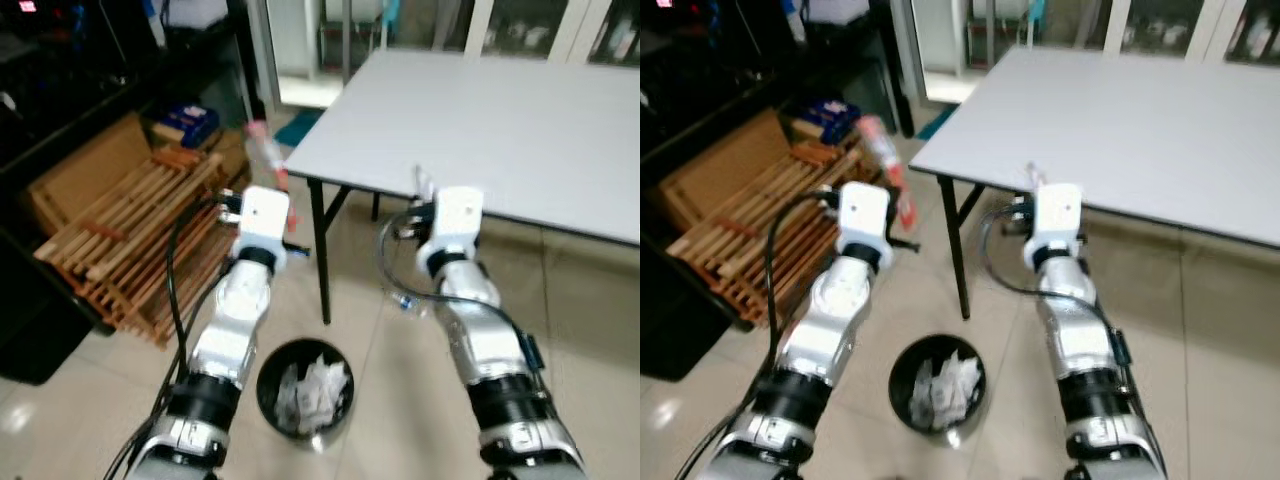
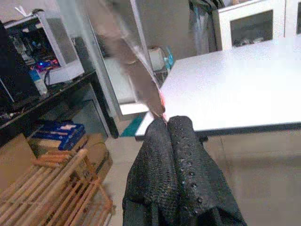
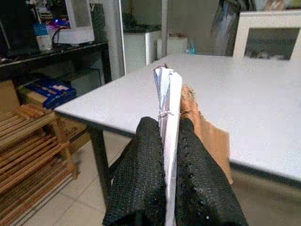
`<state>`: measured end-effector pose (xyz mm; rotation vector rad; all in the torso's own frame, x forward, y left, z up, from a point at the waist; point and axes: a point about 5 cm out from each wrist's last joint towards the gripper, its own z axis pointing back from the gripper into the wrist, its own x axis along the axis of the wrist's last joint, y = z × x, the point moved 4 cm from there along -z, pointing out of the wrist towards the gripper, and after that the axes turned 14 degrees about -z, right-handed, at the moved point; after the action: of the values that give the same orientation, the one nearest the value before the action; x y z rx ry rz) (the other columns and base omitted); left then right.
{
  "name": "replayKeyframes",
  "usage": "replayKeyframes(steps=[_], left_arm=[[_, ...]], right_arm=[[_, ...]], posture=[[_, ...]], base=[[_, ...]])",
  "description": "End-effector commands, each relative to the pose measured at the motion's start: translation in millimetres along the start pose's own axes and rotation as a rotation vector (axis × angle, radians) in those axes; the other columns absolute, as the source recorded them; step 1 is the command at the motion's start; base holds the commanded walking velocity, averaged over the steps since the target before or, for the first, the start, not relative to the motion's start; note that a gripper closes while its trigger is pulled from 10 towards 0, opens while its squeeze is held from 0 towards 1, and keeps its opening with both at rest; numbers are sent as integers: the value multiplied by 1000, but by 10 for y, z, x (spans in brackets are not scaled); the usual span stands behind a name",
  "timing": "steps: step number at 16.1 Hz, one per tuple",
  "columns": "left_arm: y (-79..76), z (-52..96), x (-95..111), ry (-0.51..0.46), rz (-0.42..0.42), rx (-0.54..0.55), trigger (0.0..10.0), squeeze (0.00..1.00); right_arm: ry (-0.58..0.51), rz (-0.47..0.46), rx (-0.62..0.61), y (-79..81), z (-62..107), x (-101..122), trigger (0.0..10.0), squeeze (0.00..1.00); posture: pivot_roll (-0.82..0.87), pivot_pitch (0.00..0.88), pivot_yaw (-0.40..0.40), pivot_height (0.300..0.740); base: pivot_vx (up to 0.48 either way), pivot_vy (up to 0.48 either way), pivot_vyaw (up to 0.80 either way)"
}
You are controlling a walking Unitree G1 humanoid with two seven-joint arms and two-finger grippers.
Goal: Picking trash to rubbish bin
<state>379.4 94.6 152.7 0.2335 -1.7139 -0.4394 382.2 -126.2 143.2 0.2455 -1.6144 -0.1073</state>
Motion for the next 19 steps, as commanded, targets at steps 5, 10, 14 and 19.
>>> replayKeyframes(steps=[5,10,14,19], left_arm=[[139,-12,-16,6,-13,37,10000,0],[141,-13,-18,6,-13,37,10000,0],[141,-12,-39,12,-12,42,10000,0],[-104,132,-726,257,52,-129,10000,0]], right_arm=[[-8,-5,39,150,-27,32,10000,0],[-5,-4,43,159,-26,24,10000,0],[-2,-2,46,158,-28,20,10000,0],[0,0,48,168,-34,14,10000,0]], posture=[[29,38,74,740],[29,37,74,740],[29,34,75,740],[25,23,77,740]], base=[[380,0,0],[382,0,0],[371,0,0],[52,0,0]])
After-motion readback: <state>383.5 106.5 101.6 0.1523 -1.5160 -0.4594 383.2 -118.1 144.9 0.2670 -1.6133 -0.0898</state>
